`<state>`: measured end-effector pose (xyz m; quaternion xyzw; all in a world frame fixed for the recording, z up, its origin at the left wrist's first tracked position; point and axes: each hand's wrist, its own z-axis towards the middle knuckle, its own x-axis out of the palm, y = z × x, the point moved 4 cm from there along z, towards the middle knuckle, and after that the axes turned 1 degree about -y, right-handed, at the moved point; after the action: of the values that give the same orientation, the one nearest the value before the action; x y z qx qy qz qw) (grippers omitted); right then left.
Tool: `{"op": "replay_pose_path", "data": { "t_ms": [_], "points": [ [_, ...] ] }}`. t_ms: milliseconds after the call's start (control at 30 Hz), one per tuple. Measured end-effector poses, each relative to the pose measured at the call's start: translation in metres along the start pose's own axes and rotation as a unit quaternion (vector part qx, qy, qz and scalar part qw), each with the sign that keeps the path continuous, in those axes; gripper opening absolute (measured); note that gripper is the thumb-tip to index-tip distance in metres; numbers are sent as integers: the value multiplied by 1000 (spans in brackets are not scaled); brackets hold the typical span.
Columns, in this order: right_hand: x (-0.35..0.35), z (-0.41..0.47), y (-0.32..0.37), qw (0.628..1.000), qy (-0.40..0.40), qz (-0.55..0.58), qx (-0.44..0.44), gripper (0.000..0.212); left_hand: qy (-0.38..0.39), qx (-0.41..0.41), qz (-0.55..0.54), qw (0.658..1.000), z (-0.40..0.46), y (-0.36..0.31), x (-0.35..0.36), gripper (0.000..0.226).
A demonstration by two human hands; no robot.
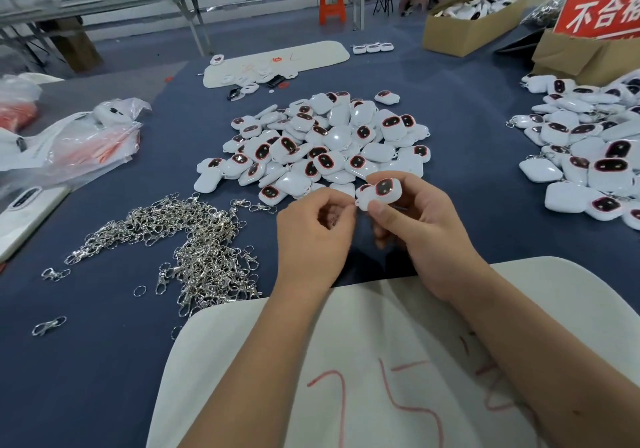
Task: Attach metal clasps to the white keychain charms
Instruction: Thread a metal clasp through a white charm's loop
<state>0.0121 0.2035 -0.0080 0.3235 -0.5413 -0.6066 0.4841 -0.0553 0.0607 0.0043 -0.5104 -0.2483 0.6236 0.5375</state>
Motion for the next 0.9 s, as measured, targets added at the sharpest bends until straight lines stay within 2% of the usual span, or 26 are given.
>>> {"op": "replay_pose_path", "data": {
  "t_ms": [67, 133, 267, 367, 467, 533, 600, 767, 833, 900],
  "points": [
    [-1, 1, 0, 999, 9, 51, 17, 34, 14, -97, -162, 982, 1, 6, 3, 13],
    [-1, 1, 1, 994, 21, 101, 28, 36, 38, -165, -281, 945, -1, 8, 9, 13],
    [0, 2, 3, 987, 25, 154, 31, 44, 63, -210, -365, 905, -4, 5, 16, 16],
    [0, 2, 1, 988, 27, 150, 33, 40, 64, -217, -377, 898, -5, 4, 15, 16],
    [-2, 3, -1, 991, 21, 129, 40, 37, 34, -182, -305, 934, -4, 3, 12, 15],
    [-2, 4, -3, 991, 12, 124, 45, 36, 7, -124, -199, 972, -3, 2, 8, 18],
    [-3, 4, -4, 992, 3, 119, 49, 39, -14, -53, -87, 995, -3, -3, 4, 19],
    [-3, 3, -4, 997, 1, 71, 36, 33, -24, 111, 93, 989, -4, -12, 2, 11],
    [-3, 3, -5, 997, 1, 64, 34, 32, -25, 124, 121, 985, -5, -12, 3, 11],
    [-3, 4, -5, 997, -5, 75, 34, 34, -29, 105, 89, 990, -5, -11, 3, 11]
  ]
}}
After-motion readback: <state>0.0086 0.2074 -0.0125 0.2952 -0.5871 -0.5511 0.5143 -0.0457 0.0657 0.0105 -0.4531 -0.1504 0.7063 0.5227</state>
